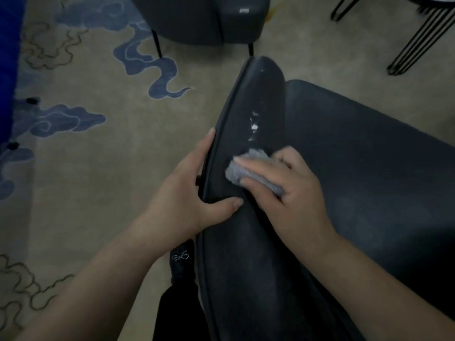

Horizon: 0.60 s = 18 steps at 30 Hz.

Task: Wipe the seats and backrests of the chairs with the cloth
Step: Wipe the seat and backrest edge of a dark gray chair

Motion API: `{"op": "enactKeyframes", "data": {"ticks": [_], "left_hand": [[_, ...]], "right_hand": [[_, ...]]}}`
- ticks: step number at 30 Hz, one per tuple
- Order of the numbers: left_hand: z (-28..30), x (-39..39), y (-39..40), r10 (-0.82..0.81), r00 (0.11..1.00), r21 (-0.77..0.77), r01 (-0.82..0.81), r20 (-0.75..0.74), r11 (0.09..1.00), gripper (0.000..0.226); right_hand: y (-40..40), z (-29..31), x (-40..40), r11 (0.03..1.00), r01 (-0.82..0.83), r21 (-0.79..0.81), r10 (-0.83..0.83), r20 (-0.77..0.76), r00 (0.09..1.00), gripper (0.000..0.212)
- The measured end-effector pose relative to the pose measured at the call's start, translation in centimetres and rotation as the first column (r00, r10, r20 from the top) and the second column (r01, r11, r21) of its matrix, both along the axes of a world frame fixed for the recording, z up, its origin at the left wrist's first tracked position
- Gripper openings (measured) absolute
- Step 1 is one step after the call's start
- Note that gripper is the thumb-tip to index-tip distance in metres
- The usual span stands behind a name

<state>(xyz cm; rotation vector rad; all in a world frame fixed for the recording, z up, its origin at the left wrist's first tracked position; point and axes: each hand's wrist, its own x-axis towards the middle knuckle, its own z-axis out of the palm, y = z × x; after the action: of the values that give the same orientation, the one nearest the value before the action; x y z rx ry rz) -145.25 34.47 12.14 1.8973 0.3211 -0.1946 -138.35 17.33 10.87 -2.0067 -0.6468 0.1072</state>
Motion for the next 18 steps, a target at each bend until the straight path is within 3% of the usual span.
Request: {"op": "enactKeyframes", "data": {"ticks": [8,14,18], "left_hand": [[-0.8,3.8,3.4,-0.199,0.98,-0.06,0.199,0.011,0.978,0.109],[-1.2,7.3,5.3,-0.354,0.935,-0.059,0.355,0.032,0.933,0.113],[-1.9,7.6,5.4,-0.369,0.928,-0.11,0.372,0.045,0.922,0.114]], "right_hand": [[4.4,-0.3,5.6,0.966,0.257,-0.024,-0.258,-0.062,0.964,0.027],[2.7,0.0,-0.2,0.936,0.35,-0.038,-0.352,-0.072,0.933,0.03],[4.9,0.0,4.6,0.883,0.467,-0.045,-0.468,-0.136,0.873,0.026]]}}
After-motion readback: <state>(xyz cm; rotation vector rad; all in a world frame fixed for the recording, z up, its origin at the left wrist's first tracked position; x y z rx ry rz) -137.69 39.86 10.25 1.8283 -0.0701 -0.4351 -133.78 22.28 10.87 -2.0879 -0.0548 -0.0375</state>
